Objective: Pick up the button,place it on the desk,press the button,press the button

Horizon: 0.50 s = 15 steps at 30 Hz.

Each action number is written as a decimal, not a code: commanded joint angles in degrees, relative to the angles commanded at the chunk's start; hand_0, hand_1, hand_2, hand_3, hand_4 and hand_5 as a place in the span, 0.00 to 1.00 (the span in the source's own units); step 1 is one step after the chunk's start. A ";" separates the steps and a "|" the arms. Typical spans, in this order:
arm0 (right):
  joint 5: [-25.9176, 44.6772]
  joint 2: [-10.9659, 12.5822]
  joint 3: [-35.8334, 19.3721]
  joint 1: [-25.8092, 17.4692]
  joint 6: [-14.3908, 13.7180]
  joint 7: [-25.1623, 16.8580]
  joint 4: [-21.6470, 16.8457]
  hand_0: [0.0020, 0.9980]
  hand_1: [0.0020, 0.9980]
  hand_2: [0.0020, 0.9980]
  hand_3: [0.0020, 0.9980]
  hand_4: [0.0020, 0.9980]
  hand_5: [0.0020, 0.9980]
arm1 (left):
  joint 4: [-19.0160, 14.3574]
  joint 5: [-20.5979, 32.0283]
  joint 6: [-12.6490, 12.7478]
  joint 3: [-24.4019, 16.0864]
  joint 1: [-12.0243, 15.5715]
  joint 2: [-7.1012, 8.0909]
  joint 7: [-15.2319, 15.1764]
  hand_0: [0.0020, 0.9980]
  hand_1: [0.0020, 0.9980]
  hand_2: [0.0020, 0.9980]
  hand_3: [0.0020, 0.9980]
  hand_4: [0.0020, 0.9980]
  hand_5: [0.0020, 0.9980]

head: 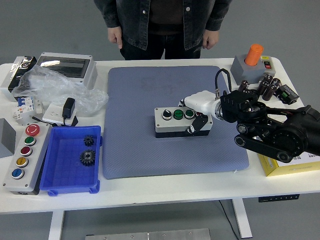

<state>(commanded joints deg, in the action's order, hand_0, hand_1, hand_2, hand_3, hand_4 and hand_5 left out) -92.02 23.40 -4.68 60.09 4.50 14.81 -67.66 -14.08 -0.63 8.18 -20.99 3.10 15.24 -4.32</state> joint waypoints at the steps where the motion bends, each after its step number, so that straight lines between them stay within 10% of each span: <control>1: 0.01 0.00 -0.05 0.00 0.07 0.01 0.02 0.75 0.77 0.88 0.88 1.00 0.49 | 0.00 0.01 -0.01 0.02 0.00 0.00 0.00 0.72 0.76 0.69 0.74 0.80 0.43; 15: 0.37 -0.10 -0.54 0.07 0.48 -0.06 0.15 0.77 0.79 0.90 0.92 1.00 0.59 | -0.01 0.16 -0.17 0.38 0.03 -0.02 -0.06 0.71 0.76 0.69 0.73 0.79 0.43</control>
<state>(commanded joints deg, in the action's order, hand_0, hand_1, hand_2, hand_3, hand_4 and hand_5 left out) -91.65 23.30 -5.22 60.16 4.98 14.76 -67.51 -14.09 -0.47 8.01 -20.60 3.13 15.21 -4.38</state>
